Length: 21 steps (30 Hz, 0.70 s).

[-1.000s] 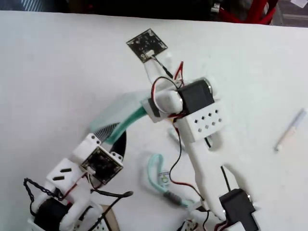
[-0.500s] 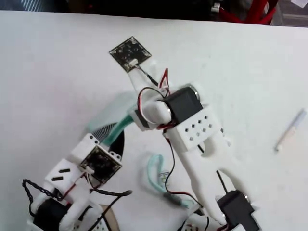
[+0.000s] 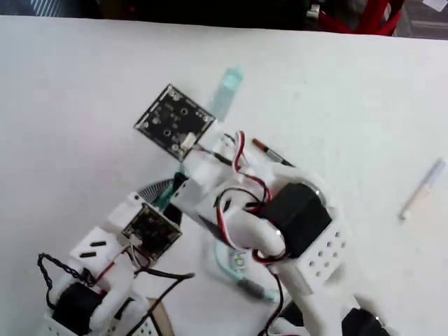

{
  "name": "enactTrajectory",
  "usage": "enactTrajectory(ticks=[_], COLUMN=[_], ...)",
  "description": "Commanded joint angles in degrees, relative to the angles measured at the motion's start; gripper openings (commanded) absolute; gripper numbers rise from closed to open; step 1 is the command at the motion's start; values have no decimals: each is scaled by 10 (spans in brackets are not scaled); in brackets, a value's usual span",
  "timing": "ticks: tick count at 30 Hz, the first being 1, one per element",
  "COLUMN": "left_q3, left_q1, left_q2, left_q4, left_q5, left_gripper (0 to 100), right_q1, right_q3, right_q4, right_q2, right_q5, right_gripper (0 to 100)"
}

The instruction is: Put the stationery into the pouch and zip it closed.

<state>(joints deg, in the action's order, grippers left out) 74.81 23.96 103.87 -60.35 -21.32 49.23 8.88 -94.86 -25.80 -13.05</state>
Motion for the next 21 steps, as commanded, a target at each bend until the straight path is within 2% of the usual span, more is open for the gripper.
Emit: enactTrajectory(ticks=[1,4,8,15,18,21], left_q3=[-37,-61,-88,-116,-104,-72], left_q1=[2,-5,-19,-15,-15,-18], left_q2=[7,7,7,7,7,7], left_q4=[15,16,18,20,39,63], left_q5=[6,9,48,58,84,90], left_gripper=[21,21,21,21,21,21], right_q1=[-71,-125,-136,-153,-176,-185], right_q3=[2,4,-14,-19,10,81], right_q4=[17,21,24,45,49,19], right_q2=[10,11,15,10,9,9], right_q5=[-3,-3,-3,1,1,1], right_gripper=[231,231,230,229,231,300])
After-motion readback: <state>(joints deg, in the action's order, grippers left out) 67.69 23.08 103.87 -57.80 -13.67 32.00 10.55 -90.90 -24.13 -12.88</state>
